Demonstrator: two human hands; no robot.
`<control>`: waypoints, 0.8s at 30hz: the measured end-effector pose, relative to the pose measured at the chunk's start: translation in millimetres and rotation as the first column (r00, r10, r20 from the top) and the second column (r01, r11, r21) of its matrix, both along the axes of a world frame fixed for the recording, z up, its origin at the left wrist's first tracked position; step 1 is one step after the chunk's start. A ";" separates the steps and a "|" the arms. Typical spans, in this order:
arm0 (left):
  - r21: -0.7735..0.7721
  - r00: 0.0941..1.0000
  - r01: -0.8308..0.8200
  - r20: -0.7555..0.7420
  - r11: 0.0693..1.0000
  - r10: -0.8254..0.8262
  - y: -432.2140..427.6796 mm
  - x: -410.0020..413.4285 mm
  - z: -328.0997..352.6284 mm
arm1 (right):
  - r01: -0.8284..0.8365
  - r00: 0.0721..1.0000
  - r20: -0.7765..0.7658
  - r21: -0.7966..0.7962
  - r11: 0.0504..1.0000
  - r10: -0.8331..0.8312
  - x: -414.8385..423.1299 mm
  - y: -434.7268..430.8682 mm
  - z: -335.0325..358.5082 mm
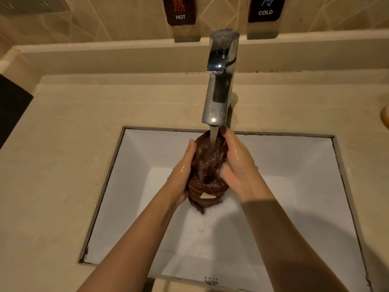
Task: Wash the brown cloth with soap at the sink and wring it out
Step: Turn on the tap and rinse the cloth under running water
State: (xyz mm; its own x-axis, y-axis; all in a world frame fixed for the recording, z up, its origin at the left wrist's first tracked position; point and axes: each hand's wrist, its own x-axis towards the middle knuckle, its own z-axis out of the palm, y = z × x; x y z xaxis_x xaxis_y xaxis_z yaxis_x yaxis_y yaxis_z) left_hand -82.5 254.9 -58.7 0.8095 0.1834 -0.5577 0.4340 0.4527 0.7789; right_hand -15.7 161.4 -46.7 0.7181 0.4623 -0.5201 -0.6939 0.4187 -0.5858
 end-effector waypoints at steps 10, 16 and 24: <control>-0.012 0.904 0.426 -0.031 0.905 -0.426 9.2 -13.6 -22.2 | 0.028 0.967 0.248 -0.349 0.937 0.064 8.2 -11.9 -23.1; 0.078 0.912 0.409 -0.018 0.909 -0.409 23.7 -3.5 -13.8 | -0.022 0.429 0.598 -0.742 0.670 0.677 12.7 -39.5 -6.7; -0.062 0.817 0.574 -0.015 0.816 -0.576 31.1 1.3 -2.3 | -0.103 0.482 0.500 -0.783 0.613 0.720 5.7 -28.5 -4.9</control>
State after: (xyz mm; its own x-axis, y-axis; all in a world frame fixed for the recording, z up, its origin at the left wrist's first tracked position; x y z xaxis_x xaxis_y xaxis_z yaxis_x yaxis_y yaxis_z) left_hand -81.3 286.0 -61.1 0.7399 -0.3401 -0.5804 0.6523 0.1521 0.7425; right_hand -10.0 133.0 -51.6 0.7511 0.6306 -0.1952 0.1325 -0.4337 -0.8913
